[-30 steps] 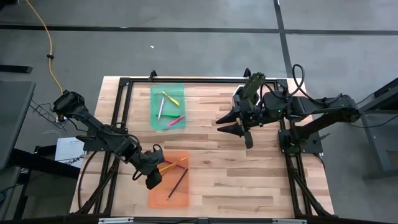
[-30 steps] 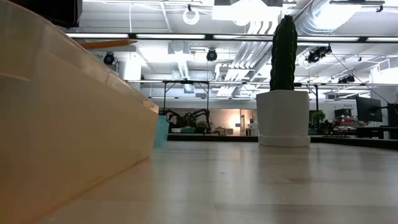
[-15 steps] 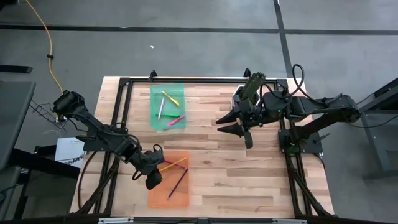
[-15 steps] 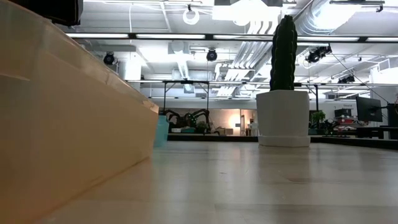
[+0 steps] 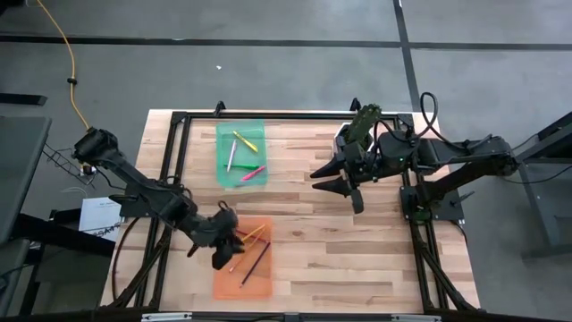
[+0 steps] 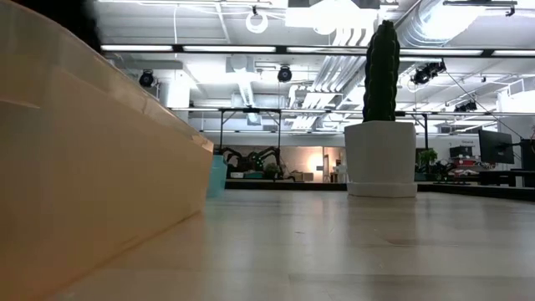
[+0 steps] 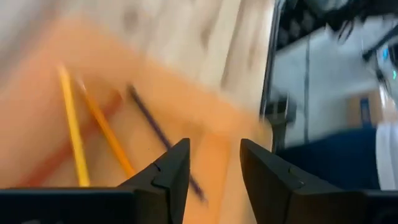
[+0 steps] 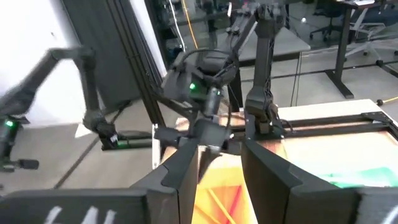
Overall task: Sort pens & pencils
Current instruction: Return to Home Position
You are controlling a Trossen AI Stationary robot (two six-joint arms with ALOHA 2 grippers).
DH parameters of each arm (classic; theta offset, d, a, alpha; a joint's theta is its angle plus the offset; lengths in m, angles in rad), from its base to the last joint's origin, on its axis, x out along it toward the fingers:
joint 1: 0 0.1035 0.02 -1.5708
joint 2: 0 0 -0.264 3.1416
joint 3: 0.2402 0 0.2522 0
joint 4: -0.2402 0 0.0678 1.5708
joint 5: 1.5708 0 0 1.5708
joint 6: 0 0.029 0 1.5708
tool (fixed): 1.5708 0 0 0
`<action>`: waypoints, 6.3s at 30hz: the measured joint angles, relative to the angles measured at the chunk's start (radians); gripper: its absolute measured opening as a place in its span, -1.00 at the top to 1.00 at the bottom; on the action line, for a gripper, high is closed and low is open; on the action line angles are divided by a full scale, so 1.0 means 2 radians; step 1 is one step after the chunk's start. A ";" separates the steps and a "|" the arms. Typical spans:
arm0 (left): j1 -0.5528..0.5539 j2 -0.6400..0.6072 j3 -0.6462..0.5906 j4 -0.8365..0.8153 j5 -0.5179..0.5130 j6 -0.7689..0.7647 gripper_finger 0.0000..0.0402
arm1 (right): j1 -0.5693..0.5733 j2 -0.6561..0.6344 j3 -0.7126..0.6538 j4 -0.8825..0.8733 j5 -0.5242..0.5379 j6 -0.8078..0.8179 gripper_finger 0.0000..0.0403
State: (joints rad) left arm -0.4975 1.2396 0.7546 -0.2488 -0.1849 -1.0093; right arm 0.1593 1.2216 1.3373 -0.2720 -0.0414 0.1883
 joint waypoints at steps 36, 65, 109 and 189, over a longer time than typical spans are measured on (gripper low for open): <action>0.240 -0.253 0.000 0.182 -0.091 0.573 0.47 | -0.034 -0.094 0.001 -0.020 0.060 0.031 0.43; 0.281 -0.370 -0.176 0.383 -0.011 0.647 0.47 | -0.074 -0.094 0.000 -0.043 0.062 0.086 0.43; 0.281 -0.401 -0.373 0.447 0.054 0.677 0.46 | -0.074 -0.093 0.000 -0.046 0.117 0.142 0.43; 0.281 -0.567 -0.372 0.138 0.058 0.593 0.46 | -0.073 -0.105 0.000 -0.007 0.067 0.138 0.43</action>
State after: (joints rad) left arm 0.0650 0.1066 0.0097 0.0265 -0.0685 0.1757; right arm 0.0139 1.0108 1.3376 -0.2861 0.0924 0.4642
